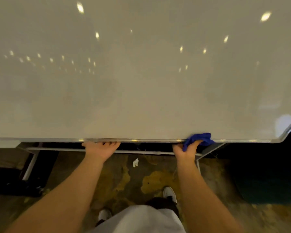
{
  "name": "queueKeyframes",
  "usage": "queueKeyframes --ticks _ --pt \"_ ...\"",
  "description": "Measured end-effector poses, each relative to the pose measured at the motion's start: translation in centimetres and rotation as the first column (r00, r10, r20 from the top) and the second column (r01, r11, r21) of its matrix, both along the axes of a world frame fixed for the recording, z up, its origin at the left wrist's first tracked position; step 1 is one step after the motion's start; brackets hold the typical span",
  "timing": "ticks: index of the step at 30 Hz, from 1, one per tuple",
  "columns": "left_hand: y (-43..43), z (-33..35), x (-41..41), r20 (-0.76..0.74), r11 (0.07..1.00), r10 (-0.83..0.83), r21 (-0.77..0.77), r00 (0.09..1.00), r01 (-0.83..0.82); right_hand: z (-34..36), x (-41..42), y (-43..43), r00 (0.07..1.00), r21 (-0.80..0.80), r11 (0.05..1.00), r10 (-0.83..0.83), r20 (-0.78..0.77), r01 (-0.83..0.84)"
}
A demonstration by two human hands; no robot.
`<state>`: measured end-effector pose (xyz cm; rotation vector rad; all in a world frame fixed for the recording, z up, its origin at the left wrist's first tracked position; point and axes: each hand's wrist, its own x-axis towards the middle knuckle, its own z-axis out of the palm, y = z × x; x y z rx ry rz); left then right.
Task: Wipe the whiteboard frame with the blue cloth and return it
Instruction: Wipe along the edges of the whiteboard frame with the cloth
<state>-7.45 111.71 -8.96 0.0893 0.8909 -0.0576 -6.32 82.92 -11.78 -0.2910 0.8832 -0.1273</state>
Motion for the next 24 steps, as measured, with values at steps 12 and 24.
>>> queueKeyframes --ticks 12,24 --pt "10.3 -0.5 -1.6 0.006 0.998 -0.046 0.032 0.999 0.046 1.1 -1.4 10.1 0.966 -0.155 0.963 0.195 -0.171 -0.221" --pt "10.7 -2.1 1.4 -0.142 0.971 0.106 0.228 0.984 -0.071 -2.2 -2.9 26.9 0.844 -0.019 0.858 0.500 -0.191 -0.513"
